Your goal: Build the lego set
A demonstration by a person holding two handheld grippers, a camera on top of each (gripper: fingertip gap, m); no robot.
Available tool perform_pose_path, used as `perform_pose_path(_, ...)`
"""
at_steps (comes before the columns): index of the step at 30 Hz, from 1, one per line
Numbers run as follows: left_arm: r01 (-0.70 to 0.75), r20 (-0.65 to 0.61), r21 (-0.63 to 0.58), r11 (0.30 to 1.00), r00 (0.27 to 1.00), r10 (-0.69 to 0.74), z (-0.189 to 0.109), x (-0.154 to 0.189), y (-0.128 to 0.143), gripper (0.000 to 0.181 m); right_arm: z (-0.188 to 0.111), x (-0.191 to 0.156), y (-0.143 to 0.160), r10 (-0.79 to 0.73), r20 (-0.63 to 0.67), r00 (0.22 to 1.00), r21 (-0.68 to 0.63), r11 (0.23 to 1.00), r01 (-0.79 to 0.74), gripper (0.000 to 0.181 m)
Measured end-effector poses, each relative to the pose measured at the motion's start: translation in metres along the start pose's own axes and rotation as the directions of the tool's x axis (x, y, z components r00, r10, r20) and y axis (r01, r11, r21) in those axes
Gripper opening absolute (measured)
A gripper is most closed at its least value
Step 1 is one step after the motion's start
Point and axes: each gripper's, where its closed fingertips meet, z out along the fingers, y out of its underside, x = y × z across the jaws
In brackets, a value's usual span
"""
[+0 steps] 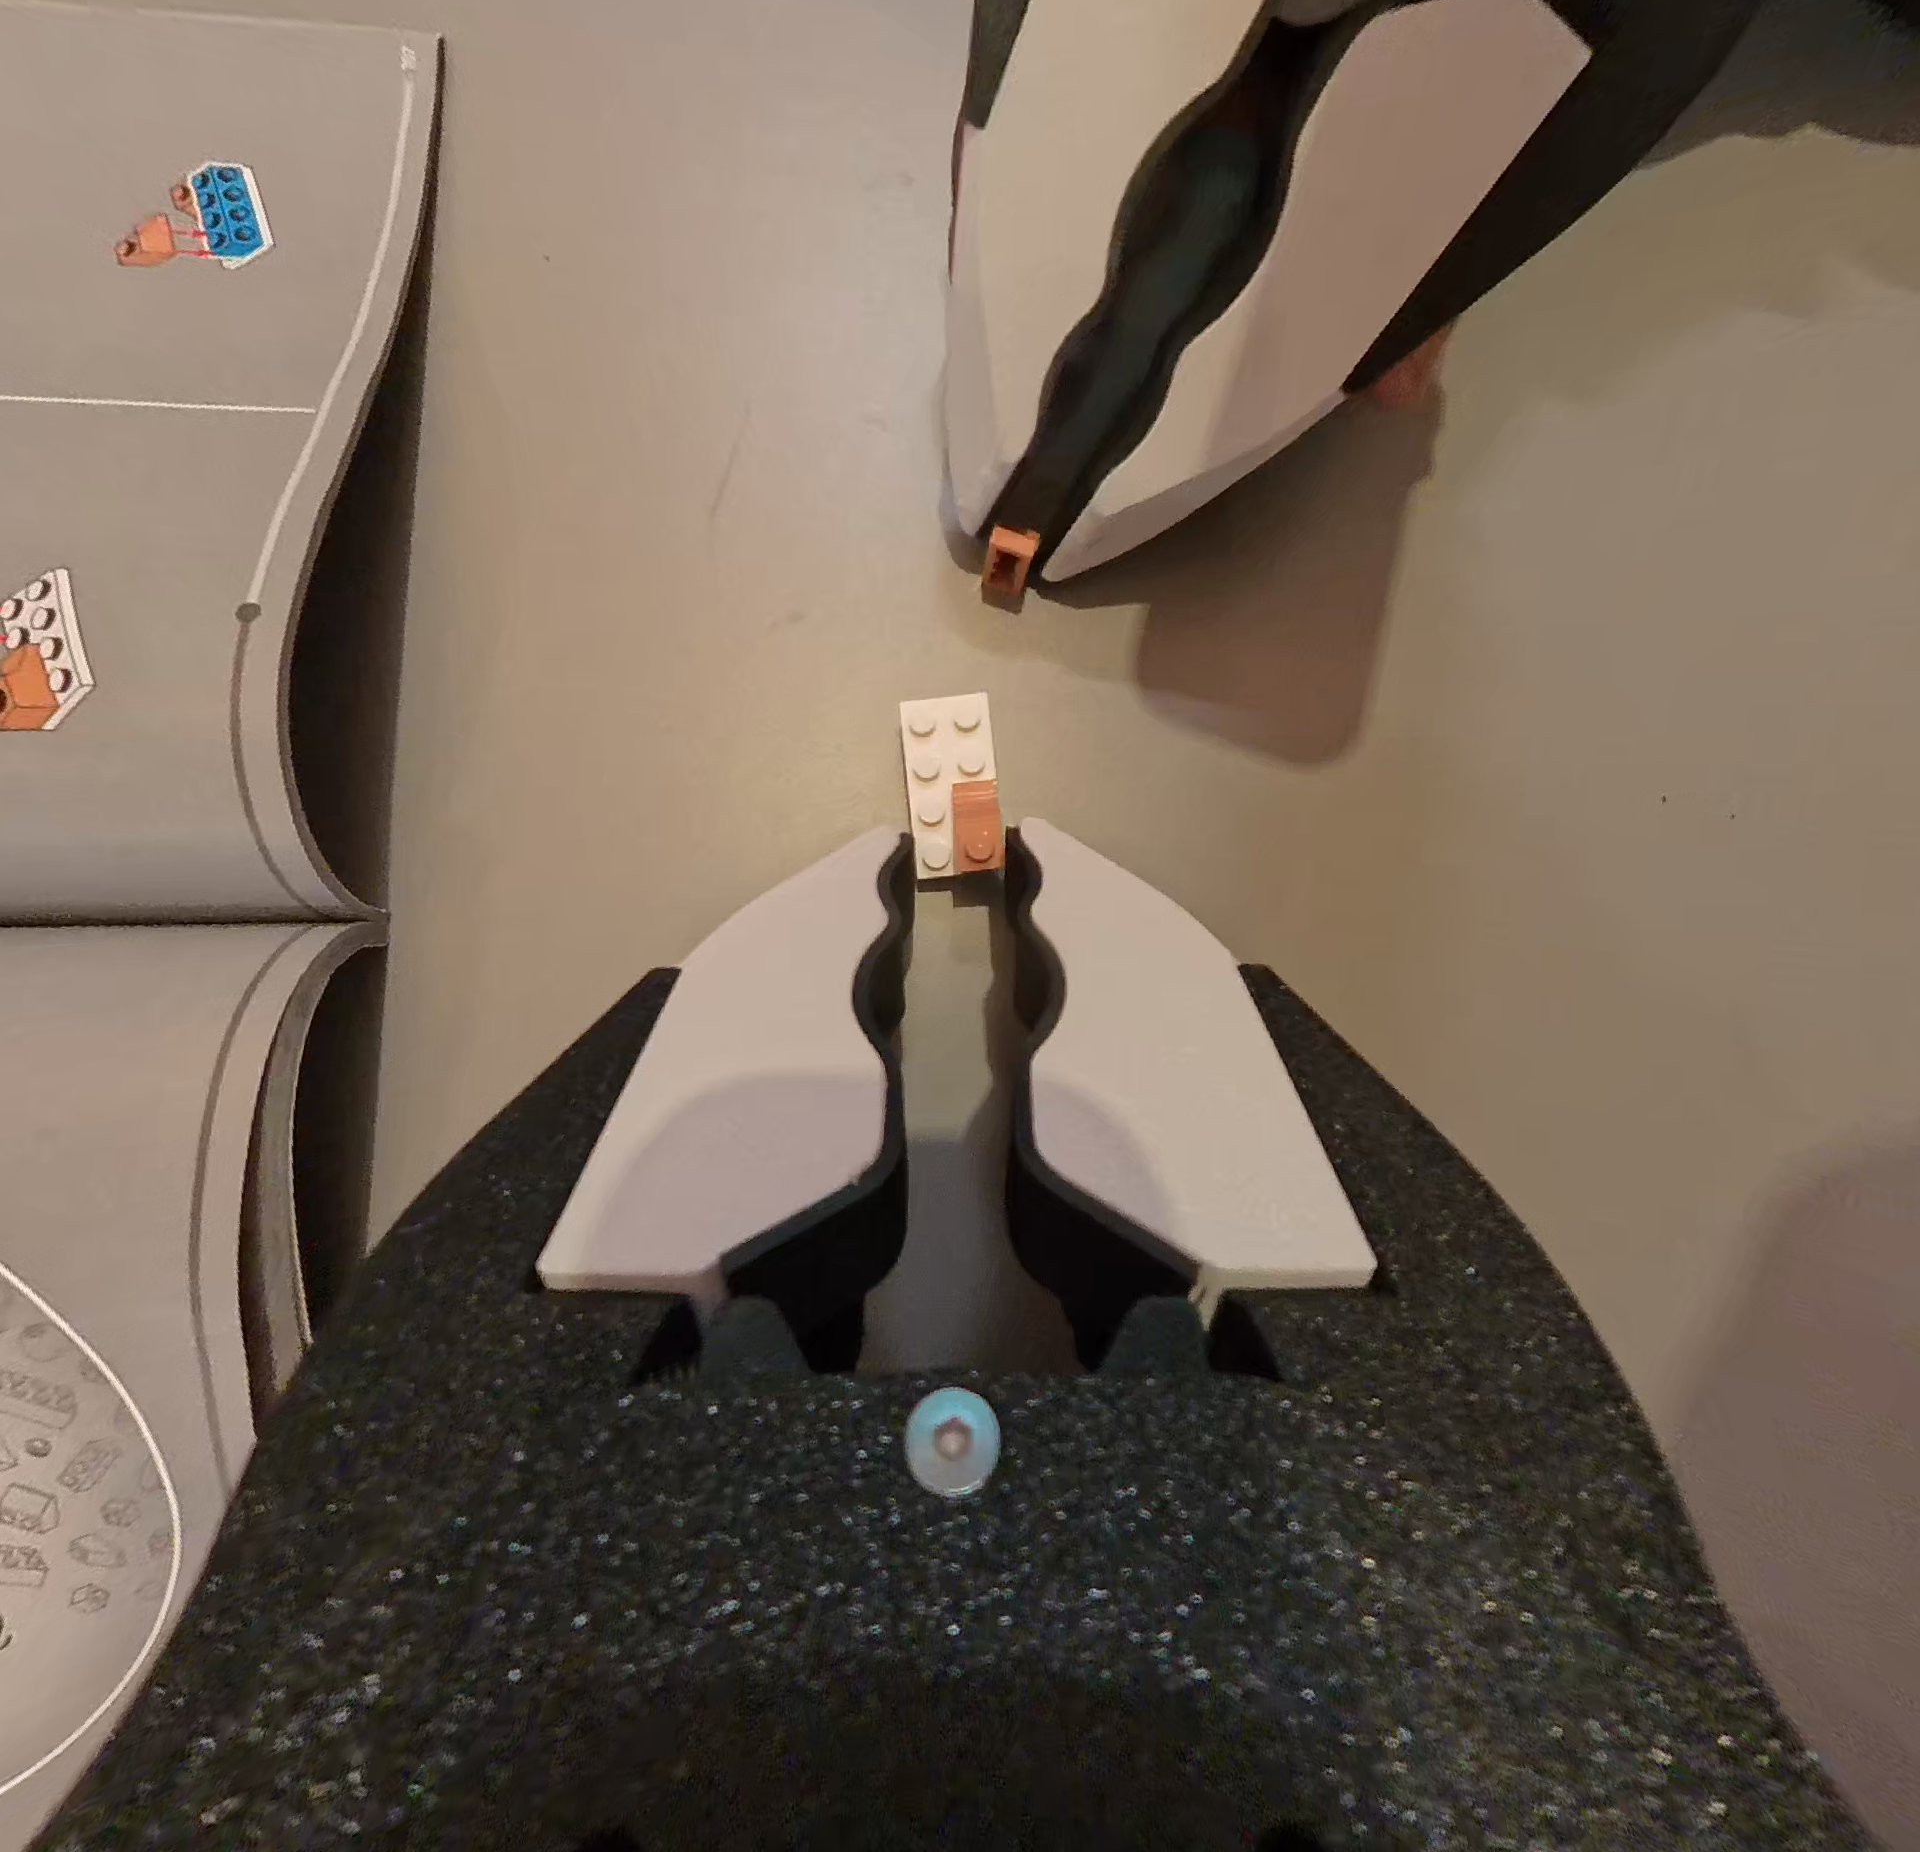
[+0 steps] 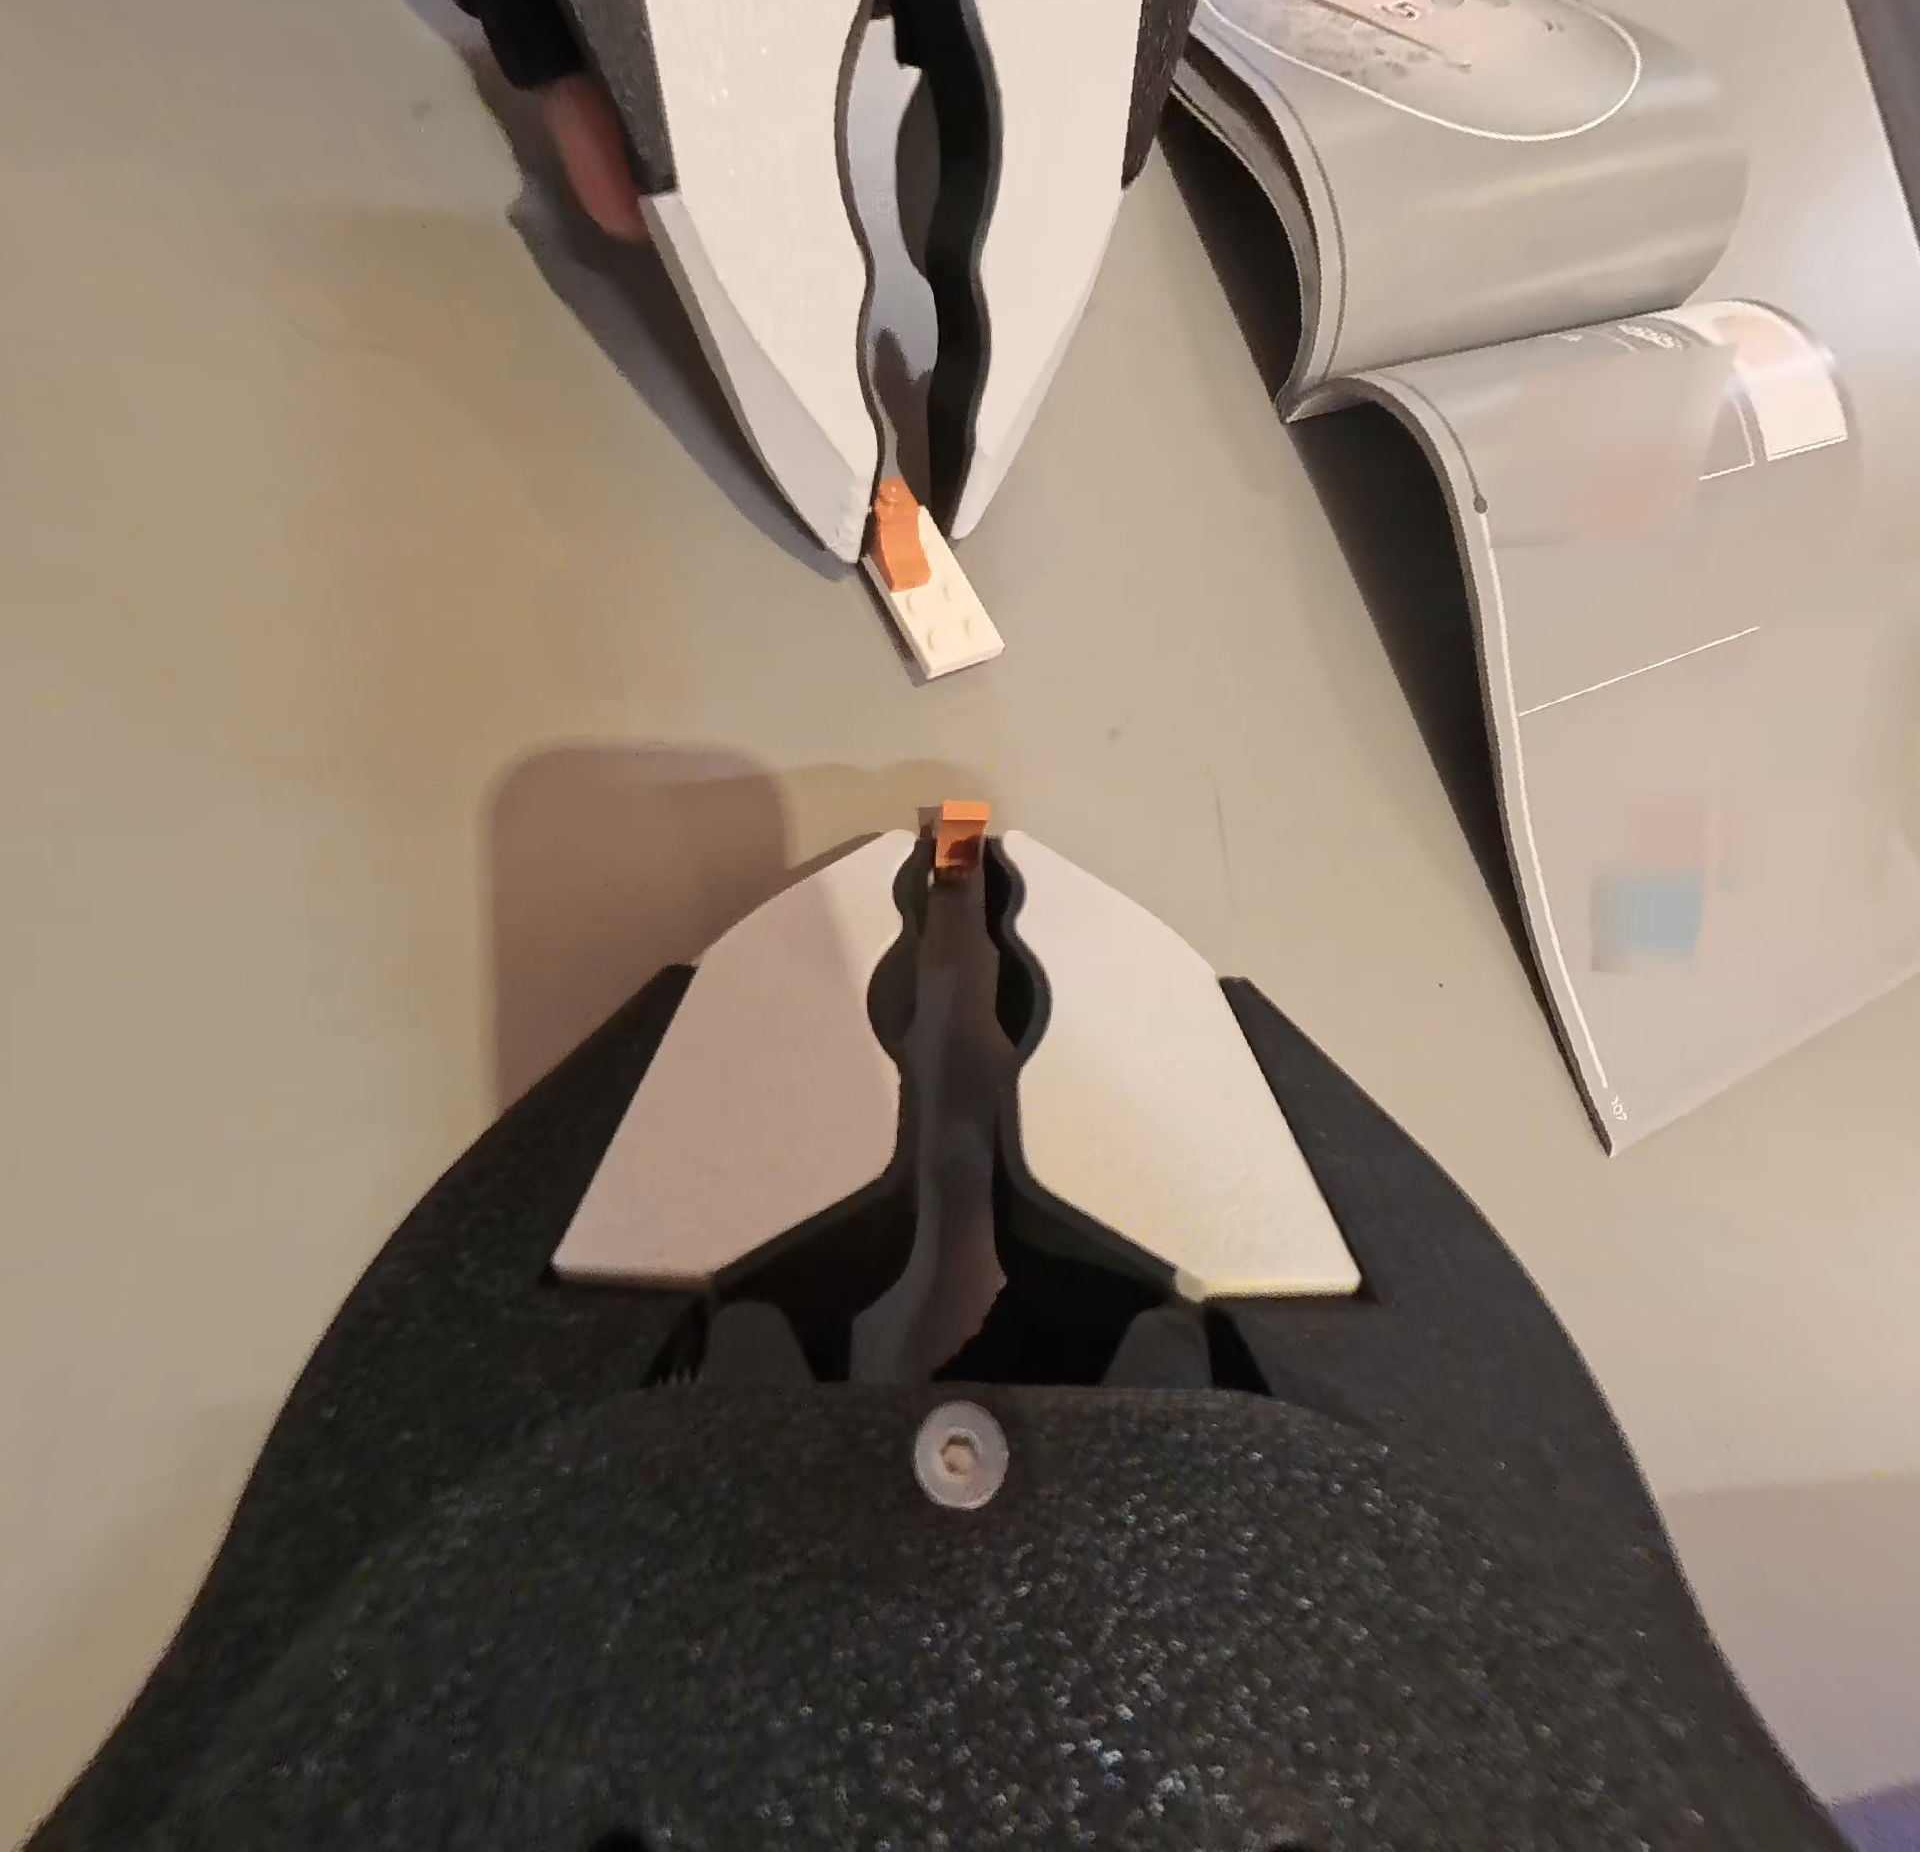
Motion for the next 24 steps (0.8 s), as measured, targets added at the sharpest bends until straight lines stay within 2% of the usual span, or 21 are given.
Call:
perform_pose_path(10, -0.015, -0.003, -0.003, 1.0, 1.0, 0.015, -0.001, 0.003, -0.001, 0.016, 0.0, 0.002, -0.003, -0.015, 0.015, 1.0, -0.026, 1.0, 0.016, 0.018)
perform_pose_path(18, -0.017, -0.001, 0.004, 1.0, 1.0, 0.017, -0.003, 0.004, -0.003, 0.016, -0.012, -0.001, -0.01, -0.008, 0.05, 0.999, 0.021, 1.0, 0.007, 0.015)
perform_pose_path(24, -0.012, 0.0, 0.001, 1.0, 1.0, 0.012, -0.005, 0.003, -0.003, 0.016, -0.002, -0.008, -0.015, -0.011, 0.075, 0.997, 0.013, 1.0, 0.011, 0.014)
